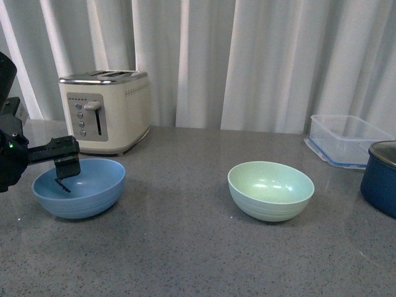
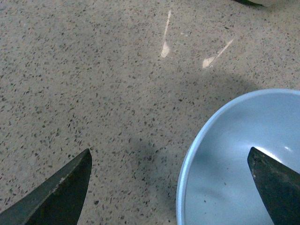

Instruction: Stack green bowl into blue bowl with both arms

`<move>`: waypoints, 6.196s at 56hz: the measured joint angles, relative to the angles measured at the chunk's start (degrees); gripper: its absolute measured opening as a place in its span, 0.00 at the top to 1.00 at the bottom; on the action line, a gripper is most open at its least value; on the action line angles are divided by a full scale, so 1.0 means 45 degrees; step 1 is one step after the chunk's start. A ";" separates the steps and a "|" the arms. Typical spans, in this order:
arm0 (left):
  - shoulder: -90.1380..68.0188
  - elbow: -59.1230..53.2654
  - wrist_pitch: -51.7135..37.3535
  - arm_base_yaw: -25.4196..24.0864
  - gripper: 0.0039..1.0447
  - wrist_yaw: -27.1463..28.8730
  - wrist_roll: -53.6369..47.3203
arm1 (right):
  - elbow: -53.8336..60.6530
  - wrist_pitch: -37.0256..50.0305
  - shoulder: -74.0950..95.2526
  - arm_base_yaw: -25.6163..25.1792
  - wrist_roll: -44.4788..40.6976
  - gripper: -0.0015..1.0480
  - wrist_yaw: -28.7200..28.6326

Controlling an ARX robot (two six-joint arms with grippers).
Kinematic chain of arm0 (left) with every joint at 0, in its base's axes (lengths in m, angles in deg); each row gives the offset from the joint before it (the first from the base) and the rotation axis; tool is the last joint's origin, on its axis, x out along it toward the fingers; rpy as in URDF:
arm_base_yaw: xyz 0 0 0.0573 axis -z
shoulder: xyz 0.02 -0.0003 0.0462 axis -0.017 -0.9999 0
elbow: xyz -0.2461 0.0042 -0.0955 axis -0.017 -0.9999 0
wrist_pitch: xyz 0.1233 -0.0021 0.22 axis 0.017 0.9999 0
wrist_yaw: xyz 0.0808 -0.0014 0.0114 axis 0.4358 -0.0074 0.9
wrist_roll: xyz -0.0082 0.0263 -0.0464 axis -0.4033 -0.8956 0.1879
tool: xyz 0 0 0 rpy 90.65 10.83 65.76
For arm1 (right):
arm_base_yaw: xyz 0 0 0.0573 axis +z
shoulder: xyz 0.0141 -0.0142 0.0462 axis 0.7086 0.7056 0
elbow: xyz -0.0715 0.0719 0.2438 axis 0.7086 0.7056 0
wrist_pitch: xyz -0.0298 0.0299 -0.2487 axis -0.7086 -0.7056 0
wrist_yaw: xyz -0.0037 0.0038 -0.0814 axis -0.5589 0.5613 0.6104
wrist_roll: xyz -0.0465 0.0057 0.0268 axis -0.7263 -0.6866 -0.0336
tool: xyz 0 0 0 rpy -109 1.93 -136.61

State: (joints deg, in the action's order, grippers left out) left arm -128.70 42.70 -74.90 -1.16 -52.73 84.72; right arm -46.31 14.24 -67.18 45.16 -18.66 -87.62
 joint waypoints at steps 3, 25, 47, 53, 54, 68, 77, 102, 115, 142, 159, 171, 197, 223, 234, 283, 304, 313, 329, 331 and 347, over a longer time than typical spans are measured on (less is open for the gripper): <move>-0.0155 0.0248 0.0078 0.0044 0.06 0.0019 -0.0010 | 0.0000 0.0000 0.0000 0.0000 0.0005 0.10 -0.0005; -0.0593 0.0937 0.1263 0.0374 0.65 0.0262 -0.0097 | 0.0000 0.0000 0.0000 0.0000 0.0000 0.10 0.0000; -0.0253 0.0937 0.1685 0.0442 0.97 0.0257 0.0457 | 0.0000 0.0000 0.0000 0.0000 0.0000 0.10 0.0000; -0.0058 0.0962 0.1826 0.0544 0.97 0.0248 0.0544 | 0.0000 0.0000 0.0000 0.0000 0.0000 0.10 -0.0005; -0.0034 0.0971 0.1846 0.0559 0.97 0.0243 0.0559 | 0.0000 0.0000 0.0000 0.0000 0.0000 0.10 0.0000; 0.0355 0.1511 0.2089 0.1195 0.97 0.0039 0.0840 | 0.0000 0.0000 0.0000 0.0000 0.0005 0.10 0.0000; 0.0296 0.1904 0.2249 0.1753 0.97 -0.0029 0.0918 | 0.0000 0.0000 0.0000 0.0000 0.0005 0.10 0.0000; -0.1078 0.3565 0.2992 0.3026 0.97 -0.0534 0.1209 | 0.0000 0.0000 0.0000 0.0000 0.0005 0.10 0.0000; -0.1690 0.3905 0.3084 0.3497 0.97 -0.0389 0.1219 | 0.0000 0.0000 0.0000 0.0000 0.0000 0.10 0.0000; -0.2346 0.4313 0.3099 0.3774 0.97 -0.0277 0.1234 | 0.0000 0.0000 0.0000 0.0000 0.0005 0.10 0.0000; -0.2545 0.4435 0.3099 0.3847 0.97 -0.0253 0.1234 | 0.0000 0.0000 0.0000 0.0000 0.0005 0.10 0.0000; -0.2579 0.4425 0.3045 0.3852 0.70 -0.0044 0.1273 | 0.0000 0.0000 0.0000 0.0000 0.0005 0.10 0.0000; 0.0432 0.1656 0.1331 0.3521 0.06 0.1069 0.0272 | 0.0000 0.0000 0.0000 0.0000 0.0005 0.10 0.0000; 0.6713 -0.4410 0.0355 0.3585 0.06 0.2327 -0.2409 | 0.0000 0.0000 0.0000 0.0000 0.0000 0.10 -0.0005; 0.7218 -0.7995 -0.7485 0.3011 0.32 0.0146 -0.3517 | 0.0000 0.0000 0.0000 0.0000 0.0005 0.10 0.0000; 1.4911 -1.4416 -0.7596 0.0073 0.97 -0.2574 -0.3866 | 0.0000 0.0000 0.0000 0.0000 0.0005 0.10 -0.0005; 1.7486 -1.4945 -0.5916 0.0068 0.97 -0.2574 -0.3871 | 0.0000 0.0000 0.0000 0.0000 0.0005 0.10 0.0000; 1.8676 -1.4945 -0.4755 0.0068 0.97 -0.2569 -0.3871 | 0.0000 0.0000 0.0000 0.0000 0.0000 0.10 -0.0005; 2.0079 -1.4950 -0.3390 0.0068 0.97 -0.2569 -0.3871 | 0.0000 0.0000 0.0000 0.0000 0.0000 0.10 -0.0005; 2.0283 -1.4950 -0.3191 0.0068 0.97 -0.2574 -0.3866 | 0.0000 0.0000 0.0000 0.0000 0.0005 0.10 0.0000; 2.1468 -1.4950 -0.2001 0.0068 0.97 -0.2574 -0.3871 | 0.0000 0.0000 0.0000 0.0000 0.0005 0.10 0.0000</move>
State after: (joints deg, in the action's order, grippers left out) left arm -32.10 -24.58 -83.90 -0.85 -64.32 67.30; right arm -46.31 14.24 -67.18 45.16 -18.63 -87.62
